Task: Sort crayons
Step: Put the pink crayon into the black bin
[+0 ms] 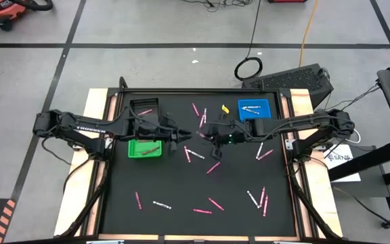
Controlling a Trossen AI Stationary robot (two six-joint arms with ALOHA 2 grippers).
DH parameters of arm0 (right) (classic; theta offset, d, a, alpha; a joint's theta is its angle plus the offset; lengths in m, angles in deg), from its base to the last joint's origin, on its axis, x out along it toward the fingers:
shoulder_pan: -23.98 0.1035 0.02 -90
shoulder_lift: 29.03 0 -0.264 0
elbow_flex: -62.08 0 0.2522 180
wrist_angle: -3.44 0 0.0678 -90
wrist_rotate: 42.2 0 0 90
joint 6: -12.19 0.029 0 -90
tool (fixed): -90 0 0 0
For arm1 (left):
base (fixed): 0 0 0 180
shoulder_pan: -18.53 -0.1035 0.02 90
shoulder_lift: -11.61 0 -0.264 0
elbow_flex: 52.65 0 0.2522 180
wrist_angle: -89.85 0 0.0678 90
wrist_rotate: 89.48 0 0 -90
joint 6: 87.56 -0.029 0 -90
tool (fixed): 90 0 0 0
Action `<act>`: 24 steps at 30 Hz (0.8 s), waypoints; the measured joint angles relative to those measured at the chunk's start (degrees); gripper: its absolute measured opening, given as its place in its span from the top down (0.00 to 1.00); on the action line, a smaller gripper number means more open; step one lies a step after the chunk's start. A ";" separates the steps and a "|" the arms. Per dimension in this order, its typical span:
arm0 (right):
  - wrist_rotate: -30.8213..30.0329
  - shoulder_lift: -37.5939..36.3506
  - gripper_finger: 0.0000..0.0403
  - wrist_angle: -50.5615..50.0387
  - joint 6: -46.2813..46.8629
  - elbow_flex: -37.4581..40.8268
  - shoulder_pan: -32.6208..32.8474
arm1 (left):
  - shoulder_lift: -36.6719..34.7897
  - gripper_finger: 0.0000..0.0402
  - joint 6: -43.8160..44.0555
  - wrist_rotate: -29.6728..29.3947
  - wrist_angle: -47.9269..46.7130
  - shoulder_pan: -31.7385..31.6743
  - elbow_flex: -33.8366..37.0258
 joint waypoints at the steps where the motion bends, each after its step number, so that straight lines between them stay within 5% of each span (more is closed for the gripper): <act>1: 0.01 0.00 0.99 0.63 -0.16 0.00 0.00 | -0.01 0.80 0.01 -0.06 0.13 -0.01 0.00; 24: 1.54 0.11 0.99 10.68 -4.23 -0.02 0.00 | 0.04 0.80 -0.15 1.20 6.72 -0.06 0.02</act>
